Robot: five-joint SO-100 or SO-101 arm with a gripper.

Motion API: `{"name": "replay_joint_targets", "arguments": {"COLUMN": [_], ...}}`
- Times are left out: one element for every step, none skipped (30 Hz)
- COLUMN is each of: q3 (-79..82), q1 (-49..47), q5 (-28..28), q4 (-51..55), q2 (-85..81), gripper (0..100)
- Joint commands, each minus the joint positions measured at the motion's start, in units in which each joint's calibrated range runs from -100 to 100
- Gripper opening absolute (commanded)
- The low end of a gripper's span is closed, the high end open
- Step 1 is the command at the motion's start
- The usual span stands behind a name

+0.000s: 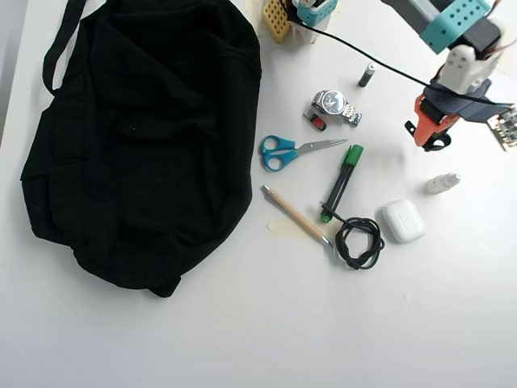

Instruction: Put the black bike light into the black bag

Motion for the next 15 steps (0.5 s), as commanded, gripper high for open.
{"name": "replay_joint_targets", "arguments": {"q3": [-18.0,-21.4,-24.0,-26.0,-27.5,-28.6,-29.2,-29.7,-30.4,-30.5,-30.5,-30.5,-30.0,-29.5,-29.3], "q1": [2.8,3.8,4.9,6.1,7.3,8.5,9.7,11.1,14.1,15.6,17.3,18.8,20.3,22.0,23.6], "q5": [0.6,0.6,0.6,1.1,2.2,3.9,5.3,6.6,8.2,8.4,8.4,8.4,8.4,8.4,8.6], "q4": [9.0,10.5,12.0,13.2,14.1,14.5,14.5,14.5,14.5,14.4,14.4,14.5,14.6,15.0,15.5], "q2": [-3.1,-3.1,-3.1,-3.1,-3.1,-3.0,-3.0,-3.0,-3.0,-3.0,-3.0,-3.0,-3.0,-3.0,-3.0], "gripper": [2,2,2,2,2,2,2,2,2,2,2,2,2,2,2]}}
